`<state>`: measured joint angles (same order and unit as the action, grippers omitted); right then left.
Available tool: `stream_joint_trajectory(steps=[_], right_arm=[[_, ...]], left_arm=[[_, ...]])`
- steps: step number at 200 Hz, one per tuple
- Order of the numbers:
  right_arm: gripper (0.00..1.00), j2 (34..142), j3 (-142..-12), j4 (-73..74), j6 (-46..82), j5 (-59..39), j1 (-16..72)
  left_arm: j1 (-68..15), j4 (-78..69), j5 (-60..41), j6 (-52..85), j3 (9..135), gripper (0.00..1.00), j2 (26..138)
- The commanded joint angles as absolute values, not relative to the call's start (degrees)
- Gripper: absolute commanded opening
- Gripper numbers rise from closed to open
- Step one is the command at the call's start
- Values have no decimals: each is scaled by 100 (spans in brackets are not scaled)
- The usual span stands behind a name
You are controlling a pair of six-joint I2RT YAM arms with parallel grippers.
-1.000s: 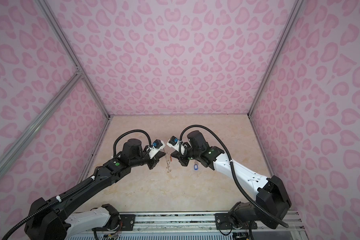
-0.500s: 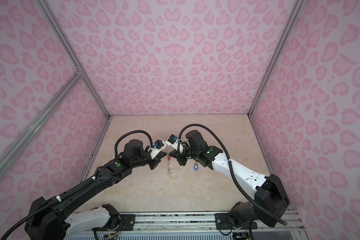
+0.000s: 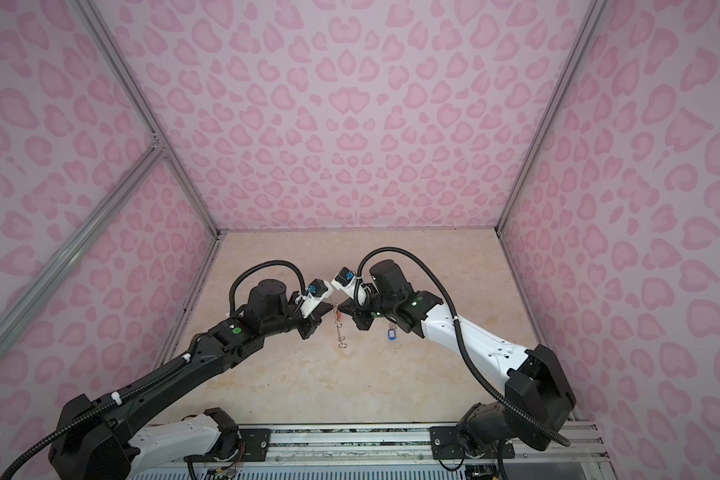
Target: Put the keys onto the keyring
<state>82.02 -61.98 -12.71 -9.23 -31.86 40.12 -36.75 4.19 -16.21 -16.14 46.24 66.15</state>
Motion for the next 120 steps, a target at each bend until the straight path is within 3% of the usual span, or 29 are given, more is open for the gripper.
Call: stream_joint_trajectory(steps=[1,120], right_arm=[[0,8258,-6221,-1040,-786,-3121,4007],[0,8218,-6152,-820,-474,-3244,3979]], left_arm=[[-3700,115,-1679,-1652,4702,3,6564],[-3751,132,-1392,-1670,4746,3,6604]])
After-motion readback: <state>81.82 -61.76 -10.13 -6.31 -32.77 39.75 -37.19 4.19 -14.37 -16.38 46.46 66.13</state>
